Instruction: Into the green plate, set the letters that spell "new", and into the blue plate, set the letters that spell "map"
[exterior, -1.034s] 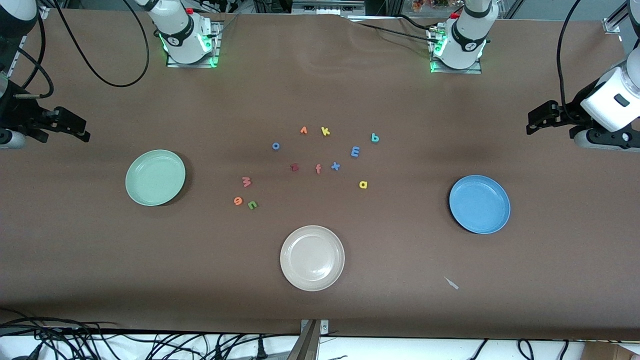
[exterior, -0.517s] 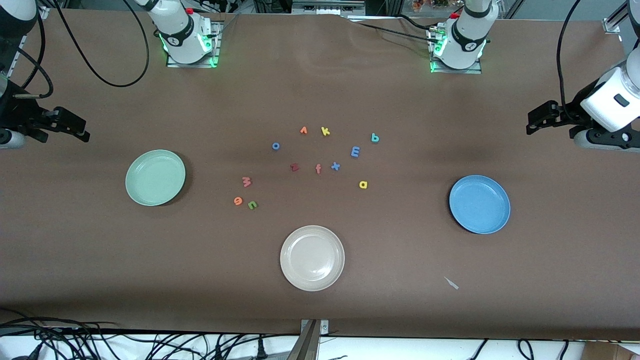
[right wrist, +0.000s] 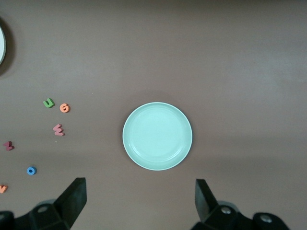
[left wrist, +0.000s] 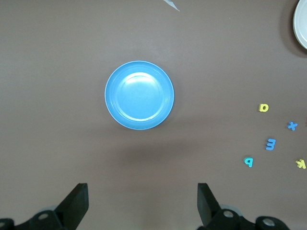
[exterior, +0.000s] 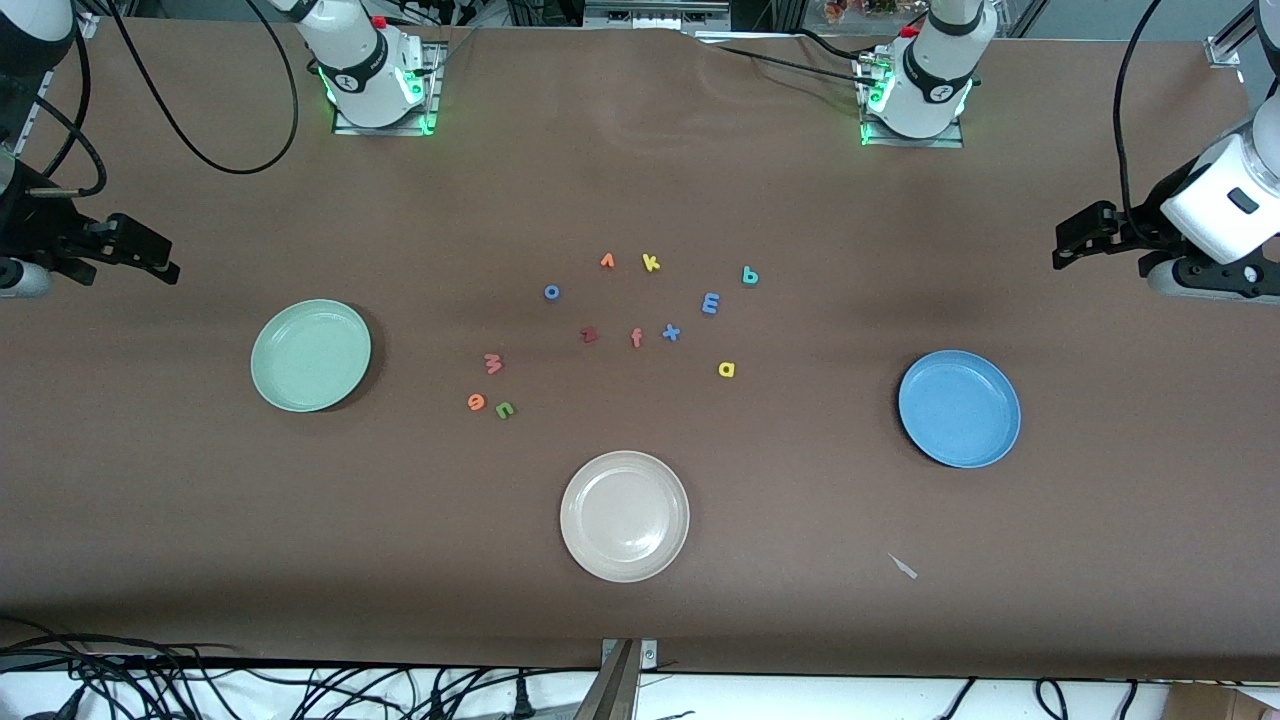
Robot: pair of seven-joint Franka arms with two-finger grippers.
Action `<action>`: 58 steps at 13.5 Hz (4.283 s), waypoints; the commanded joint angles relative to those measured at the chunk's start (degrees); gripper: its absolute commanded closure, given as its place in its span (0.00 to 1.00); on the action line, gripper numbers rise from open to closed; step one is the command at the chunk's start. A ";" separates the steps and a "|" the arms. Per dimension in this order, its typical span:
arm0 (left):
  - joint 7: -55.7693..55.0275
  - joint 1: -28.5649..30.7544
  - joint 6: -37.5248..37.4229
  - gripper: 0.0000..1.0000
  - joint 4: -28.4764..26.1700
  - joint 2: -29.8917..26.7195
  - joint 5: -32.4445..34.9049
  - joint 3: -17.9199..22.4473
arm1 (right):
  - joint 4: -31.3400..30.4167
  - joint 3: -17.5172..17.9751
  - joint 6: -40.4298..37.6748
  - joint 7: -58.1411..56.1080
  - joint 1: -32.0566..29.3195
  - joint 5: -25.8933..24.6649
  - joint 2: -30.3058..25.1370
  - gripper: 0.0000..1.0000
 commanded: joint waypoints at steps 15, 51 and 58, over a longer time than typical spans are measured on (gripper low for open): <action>0.62 0.24 -0.46 0.00 0.24 3.22 -0.23 -0.26 | 0.44 0.74 -0.57 1.00 -0.88 -0.27 3.09 0.00; -23.28 -36.85 44.19 0.29 -16.99 32.15 1.09 -1.93 | 1.76 0.57 35.55 78.69 24.43 -3.08 39.94 0.38; -25.04 -37.82 44.19 0.91 -17.07 33.02 1.09 -1.84 | -0.53 -1.28 37.48 79.67 26.10 -5.54 40.20 0.46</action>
